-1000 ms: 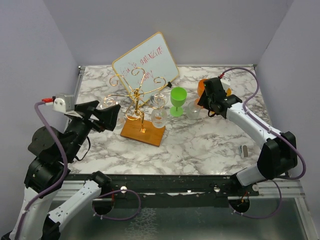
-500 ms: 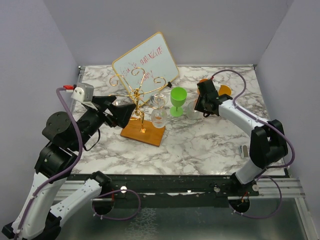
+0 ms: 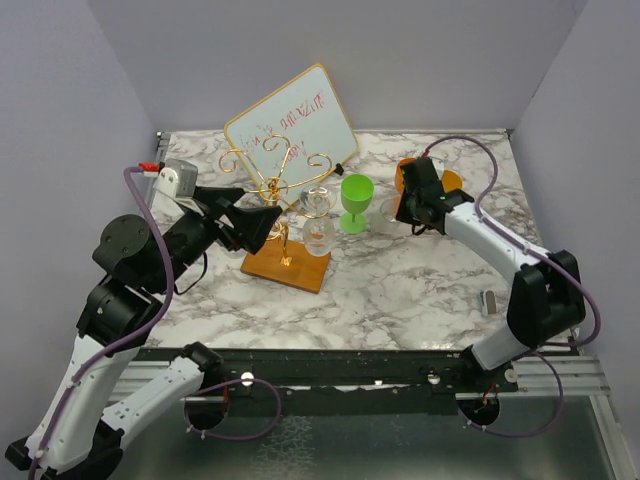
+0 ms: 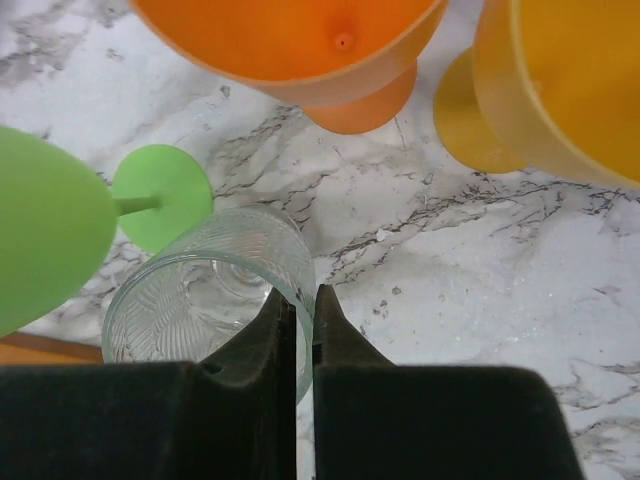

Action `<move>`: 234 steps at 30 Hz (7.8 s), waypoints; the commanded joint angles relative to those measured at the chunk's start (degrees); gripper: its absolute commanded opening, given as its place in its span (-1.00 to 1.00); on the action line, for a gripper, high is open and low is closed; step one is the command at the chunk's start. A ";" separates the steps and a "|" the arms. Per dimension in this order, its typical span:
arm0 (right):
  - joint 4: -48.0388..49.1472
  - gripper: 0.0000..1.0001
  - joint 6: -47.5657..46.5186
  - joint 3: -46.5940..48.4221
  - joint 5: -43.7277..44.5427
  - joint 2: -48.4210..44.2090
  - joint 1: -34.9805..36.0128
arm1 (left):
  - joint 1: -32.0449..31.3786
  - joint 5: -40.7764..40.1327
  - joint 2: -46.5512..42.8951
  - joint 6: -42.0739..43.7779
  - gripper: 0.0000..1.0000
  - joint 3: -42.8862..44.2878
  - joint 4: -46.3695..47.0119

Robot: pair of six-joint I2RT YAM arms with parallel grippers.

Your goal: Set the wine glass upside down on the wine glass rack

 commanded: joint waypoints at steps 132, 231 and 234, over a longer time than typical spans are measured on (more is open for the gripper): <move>4.38 0.66 -17.65 5.24 -56.69 -37.61 -0.27 | -14.08 20.55 39.87 -22.39 -0.55 12.68 45.15; 73.94 -0.98 6.49 -27.17 -57.19 -43.85 -0.06 | -14.12 17.19 29.13 -16.35 0.98 5.81 40.95; 76.70 -0.98 5.97 -26.72 -57.42 -43.12 0.45 | -14.11 13.45 28.07 -14.13 0.98 8.23 35.24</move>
